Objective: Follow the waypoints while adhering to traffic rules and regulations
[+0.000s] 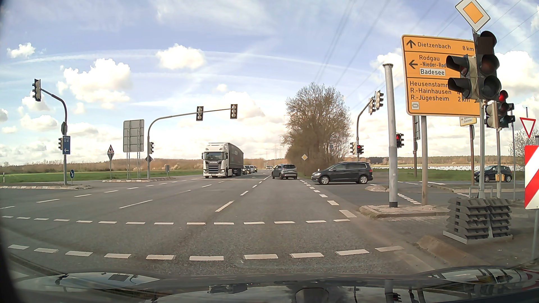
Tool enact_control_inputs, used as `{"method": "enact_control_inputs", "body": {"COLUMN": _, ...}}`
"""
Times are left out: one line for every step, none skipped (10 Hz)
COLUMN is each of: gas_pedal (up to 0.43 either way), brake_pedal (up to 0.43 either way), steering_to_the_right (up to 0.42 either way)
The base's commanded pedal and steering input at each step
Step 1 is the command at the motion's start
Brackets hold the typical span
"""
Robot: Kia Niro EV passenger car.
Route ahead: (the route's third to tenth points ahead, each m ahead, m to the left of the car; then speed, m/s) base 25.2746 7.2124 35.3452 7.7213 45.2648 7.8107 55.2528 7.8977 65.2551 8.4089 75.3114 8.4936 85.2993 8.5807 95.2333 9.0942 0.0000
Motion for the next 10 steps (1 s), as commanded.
{"method": "enact_control_inputs", "body": {"gas_pedal": 0.0, "brake_pedal": 0.317, "steering_to_the_right": -0.004}}
{"method": "enact_control_inputs", "body": {"gas_pedal": 0.0, "brake_pedal": 0.317, "steering_to_the_right": -0.004}}
{"method": "enact_control_inputs", "body": {"gas_pedal": 0.0, "brake_pedal": 0.317, "steering_to_the_right": -0.004}}
{"method": "enact_control_inputs", "body": {"gas_pedal": 0.0, "brake_pedal": 0.317, "steering_to_the_right": -0.004}}
{"method": "enact_control_inputs", "body": {"gas_pedal": 0.0, "brake_pedal": 0.317, "steering_to_the_right": -0.004}}
{"method": "enact_control_inputs", "body": {"gas_pedal": 0.0, "brake_pedal": 0.317, "steering_to_the_right": -0.004}}
{"method": "enact_control_inputs", "body": {"gas_pedal": 0.0, "brake_pedal": 0.317, "steering_to_the_right": -0.004}}
{"method": "enact_control_inputs", "body": {"gas_pedal": 0.0, "brake_pedal": 0.317, "steering_to_the_right": -0.004}}
{"method": "enact_control_inputs", "body": {"gas_pedal": 0.0, "brake_pedal": 0.317, "steering_to_the_right": -0.004}}
{"method": "enact_control_inputs", "body": {"gas_pedal": 0.0, "brake_pedal": 0.317, "steering_to_the_right": -0.004}}
